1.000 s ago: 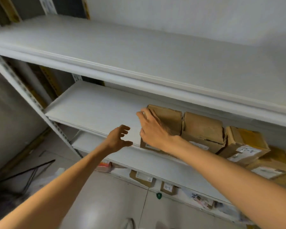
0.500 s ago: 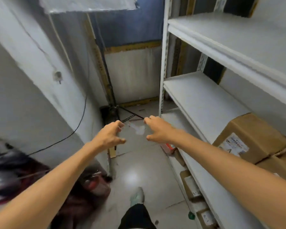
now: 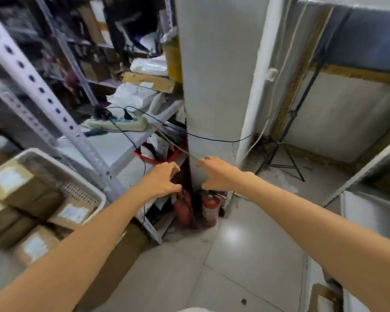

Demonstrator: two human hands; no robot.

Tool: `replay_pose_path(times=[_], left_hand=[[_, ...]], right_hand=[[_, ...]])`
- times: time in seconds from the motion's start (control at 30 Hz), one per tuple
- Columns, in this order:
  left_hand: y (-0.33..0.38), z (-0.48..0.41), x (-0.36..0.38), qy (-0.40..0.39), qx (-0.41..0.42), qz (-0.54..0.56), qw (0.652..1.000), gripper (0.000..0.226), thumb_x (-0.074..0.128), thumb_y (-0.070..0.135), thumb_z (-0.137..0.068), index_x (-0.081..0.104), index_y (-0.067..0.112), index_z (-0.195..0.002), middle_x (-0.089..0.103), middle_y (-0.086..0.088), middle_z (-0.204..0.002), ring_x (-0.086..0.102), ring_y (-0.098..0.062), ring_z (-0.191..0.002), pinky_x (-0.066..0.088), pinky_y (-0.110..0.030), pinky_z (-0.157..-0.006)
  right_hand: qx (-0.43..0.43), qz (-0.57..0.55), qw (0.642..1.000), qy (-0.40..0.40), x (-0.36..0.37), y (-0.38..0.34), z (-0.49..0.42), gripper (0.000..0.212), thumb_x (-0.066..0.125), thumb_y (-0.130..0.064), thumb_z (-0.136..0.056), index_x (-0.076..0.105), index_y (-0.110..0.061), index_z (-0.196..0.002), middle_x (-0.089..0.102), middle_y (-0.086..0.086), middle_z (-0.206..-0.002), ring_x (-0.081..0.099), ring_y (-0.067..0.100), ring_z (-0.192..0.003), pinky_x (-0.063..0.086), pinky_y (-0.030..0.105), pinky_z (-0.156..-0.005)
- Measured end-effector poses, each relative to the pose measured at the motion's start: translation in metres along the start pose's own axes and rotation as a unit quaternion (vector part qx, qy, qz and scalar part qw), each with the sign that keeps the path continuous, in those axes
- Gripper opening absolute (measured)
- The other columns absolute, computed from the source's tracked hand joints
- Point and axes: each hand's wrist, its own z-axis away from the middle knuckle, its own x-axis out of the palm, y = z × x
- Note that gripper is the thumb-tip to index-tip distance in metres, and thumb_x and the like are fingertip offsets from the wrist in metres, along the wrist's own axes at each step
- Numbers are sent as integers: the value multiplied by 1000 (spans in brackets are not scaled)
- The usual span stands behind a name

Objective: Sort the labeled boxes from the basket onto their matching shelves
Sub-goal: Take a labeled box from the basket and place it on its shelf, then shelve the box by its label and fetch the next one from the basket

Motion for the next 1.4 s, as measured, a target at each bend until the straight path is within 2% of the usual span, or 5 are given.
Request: replay_pose_path(times=[0.17,0.47,0.6,1.13,1.4], left_hand=[[-102,95,-25,32,-119,33,992,47,72,32,-79,56,15,-120,60,-3,-118,57,-21,-106,48,-35,-89],[-233,234,-54,88,-278,55,955,46,74,33,-79,56,16,-119,60,0,-107,57,-18,-97,48,-32,-78],[-276,271,-58,105,-316,68,940,44,72,31,-81,56,15,-120,61,-3,-116,58,-20,-105,50,-37,-87],[-405,249,-45,96,-442,171,875,48,72,32,-82,55,13,-123,60,-6,-123,58,-19,-107,50,-32,-89],[-470,187,-32,84,-483,238,838,50,70,27,-82,52,12,-126,59,-5,-121,56,-20,-108,50,-36,-91]], right_hand=[[-113,9,992,-47,20,-116,-54,49,67,-18,-80,49,2,-121,53,20,-117,51,35,-109,45,45,-90],[-219,38,966,-131,51,-289,-115,47,64,-14,-86,43,1,-125,52,21,-120,53,36,-106,47,48,-88],[-251,49,957,-137,64,-338,-139,45,65,-14,-85,46,2,-123,50,21,-122,52,35,-110,45,48,-92],[-273,92,931,-225,147,-408,-323,49,66,-18,-82,46,-1,-123,52,18,-124,53,33,-112,47,49,-94],[-247,70,932,-256,195,-414,-421,50,70,-20,-80,48,-3,-122,54,15,-122,52,29,-108,49,39,-85]])
